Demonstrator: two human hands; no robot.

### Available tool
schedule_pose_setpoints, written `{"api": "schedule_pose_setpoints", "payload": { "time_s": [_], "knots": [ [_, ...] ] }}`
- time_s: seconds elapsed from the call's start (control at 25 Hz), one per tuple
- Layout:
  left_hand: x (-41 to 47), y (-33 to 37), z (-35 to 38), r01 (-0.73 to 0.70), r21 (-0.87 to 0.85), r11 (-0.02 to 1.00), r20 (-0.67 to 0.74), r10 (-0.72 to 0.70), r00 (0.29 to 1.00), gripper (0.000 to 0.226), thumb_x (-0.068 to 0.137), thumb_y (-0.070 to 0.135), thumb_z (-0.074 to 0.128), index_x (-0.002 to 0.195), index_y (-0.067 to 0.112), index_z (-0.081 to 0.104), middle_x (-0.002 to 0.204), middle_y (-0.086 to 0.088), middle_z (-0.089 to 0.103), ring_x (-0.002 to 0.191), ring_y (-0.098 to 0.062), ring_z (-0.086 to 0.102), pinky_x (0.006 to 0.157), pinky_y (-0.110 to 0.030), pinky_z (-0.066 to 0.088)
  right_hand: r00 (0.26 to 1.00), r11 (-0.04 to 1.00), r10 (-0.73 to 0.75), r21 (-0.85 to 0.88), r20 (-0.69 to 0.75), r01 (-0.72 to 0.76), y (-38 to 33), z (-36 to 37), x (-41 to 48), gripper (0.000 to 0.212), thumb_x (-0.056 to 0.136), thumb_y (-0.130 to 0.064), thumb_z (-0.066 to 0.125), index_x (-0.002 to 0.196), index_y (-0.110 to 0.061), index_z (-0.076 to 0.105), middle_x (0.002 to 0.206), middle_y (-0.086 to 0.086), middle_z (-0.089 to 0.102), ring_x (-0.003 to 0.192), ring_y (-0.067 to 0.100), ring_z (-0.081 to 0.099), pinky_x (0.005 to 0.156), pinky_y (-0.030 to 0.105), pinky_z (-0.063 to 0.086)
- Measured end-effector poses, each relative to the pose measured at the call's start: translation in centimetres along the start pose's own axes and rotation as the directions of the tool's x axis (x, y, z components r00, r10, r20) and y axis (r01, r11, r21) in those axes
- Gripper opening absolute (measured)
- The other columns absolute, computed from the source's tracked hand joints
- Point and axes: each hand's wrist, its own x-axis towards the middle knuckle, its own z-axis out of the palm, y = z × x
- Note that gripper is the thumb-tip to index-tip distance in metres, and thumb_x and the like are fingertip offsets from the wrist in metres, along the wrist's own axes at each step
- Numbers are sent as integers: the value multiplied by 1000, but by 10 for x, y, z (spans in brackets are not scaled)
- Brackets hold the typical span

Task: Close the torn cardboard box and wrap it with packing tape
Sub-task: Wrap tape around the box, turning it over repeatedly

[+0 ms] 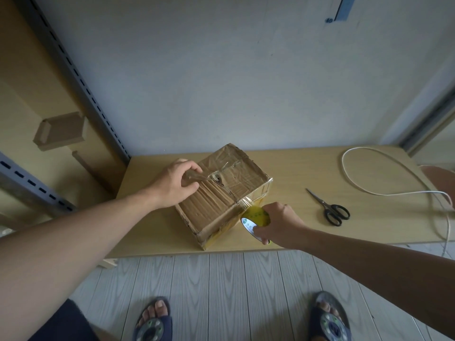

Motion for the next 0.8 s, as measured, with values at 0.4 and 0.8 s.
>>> {"api": "schedule_pose_setpoints", "payload": {
  "time_s": [0.4, 0.8],
  "knots": [
    [-12, 56, 20, 144, 482, 864, 213, -275, 938, 123, 57, 89, 64, 149, 17, 24, 164, -22, 1, 146, -52, 21, 117, -63, 25, 1000, 1000, 22, 0, 3, -22, -1, 2, 3, 11, 71, -18, 68, 80, -17, 64, 63, -4, 69, 58, 9, 61, 45, 20, 41],
    [-9, 52, 31, 208, 476, 854, 261, -363, 894, 128, 63, 72, 76, 147, 58, -18, 161, -21, -30, 147, -60, -3, 110, -79, 17, 997, 998, -26, 53, -70, 30, 0, -1, -3, 5, 70, -18, 67, 72, -19, 63, 54, -5, 66, 46, 3, 57, 39, 18, 39]
  ]
}}
